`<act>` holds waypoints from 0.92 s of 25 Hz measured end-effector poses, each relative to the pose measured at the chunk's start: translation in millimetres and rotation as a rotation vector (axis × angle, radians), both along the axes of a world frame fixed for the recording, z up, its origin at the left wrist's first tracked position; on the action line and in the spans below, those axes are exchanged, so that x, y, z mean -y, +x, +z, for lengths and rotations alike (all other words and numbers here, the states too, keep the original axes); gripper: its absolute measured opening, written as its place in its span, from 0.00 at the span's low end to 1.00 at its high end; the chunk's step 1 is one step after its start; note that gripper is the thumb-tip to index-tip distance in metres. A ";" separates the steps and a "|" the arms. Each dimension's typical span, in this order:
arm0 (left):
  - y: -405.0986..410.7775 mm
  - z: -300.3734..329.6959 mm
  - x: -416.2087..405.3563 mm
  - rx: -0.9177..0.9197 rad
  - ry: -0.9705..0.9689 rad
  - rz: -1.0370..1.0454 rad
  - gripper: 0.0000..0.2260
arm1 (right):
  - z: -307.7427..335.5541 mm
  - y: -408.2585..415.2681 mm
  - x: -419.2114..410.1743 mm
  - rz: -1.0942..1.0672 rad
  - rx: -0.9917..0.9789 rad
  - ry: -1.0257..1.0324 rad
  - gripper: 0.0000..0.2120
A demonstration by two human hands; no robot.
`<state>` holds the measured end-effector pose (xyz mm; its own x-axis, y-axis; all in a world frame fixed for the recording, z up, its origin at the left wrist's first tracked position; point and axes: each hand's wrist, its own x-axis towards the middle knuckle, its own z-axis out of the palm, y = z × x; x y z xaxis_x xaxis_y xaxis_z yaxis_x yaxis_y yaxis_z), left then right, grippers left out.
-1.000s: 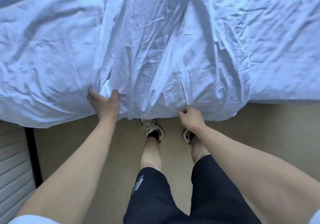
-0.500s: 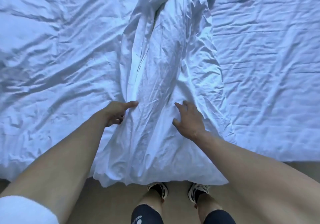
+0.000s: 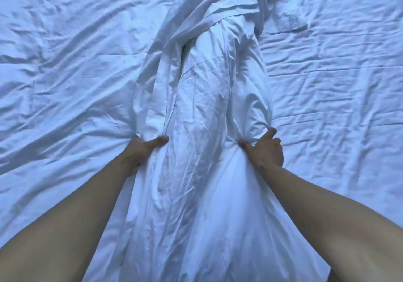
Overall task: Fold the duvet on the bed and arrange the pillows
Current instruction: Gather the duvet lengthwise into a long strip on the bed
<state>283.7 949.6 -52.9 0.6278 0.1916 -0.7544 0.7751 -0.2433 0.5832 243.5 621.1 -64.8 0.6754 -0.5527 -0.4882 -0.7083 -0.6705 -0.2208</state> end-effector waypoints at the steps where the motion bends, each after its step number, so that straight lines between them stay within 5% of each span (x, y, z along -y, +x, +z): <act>1: 2.6 -1.2 1.2 0.011 0.036 -0.011 0.31 | 1.5 -1.0 7.9 -0.007 0.054 0.058 0.35; 4: 2.9 9.7 -7.8 0.224 0.314 0.074 0.26 | 33.1 -9.5 55.4 -0.125 0.291 0.069 0.18; 8: 21.5 32.2 -36.6 0.339 0.721 0.122 0.22 | 48.3 -21.4 117.4 -0.173 0.285 0.023 0.16; 12: 24.1 11.7 -32.7 0.155 0.636 0.101 0.26 | 5.7 -6.5 108.7 -0.262 0.044 0.099 0.14; 14: 24.0 3.3 -39.2 0.082 0.540 0.085 0.31 | -3.0 10.0 98.5 -0.264 -0.025 -0.001 0.21; 17: 30.6 0.6 -52.6 0.032 0.495 0.058 0.40 | 3.8 32.8 80.0 0.028 0.248 -0.256 0.26; 19: 28.2 7.0 -47.5 0.026 0.503 0.017 0.37 | 8.0 44.3 52.0 0.272 0.414 -0.249 0.27; 23: 15.7 15.8 -34.5 0.040 0.434 -0.044 0.34 | 10.4 34.2 -17.6 0.502 0.021 0.079 0.36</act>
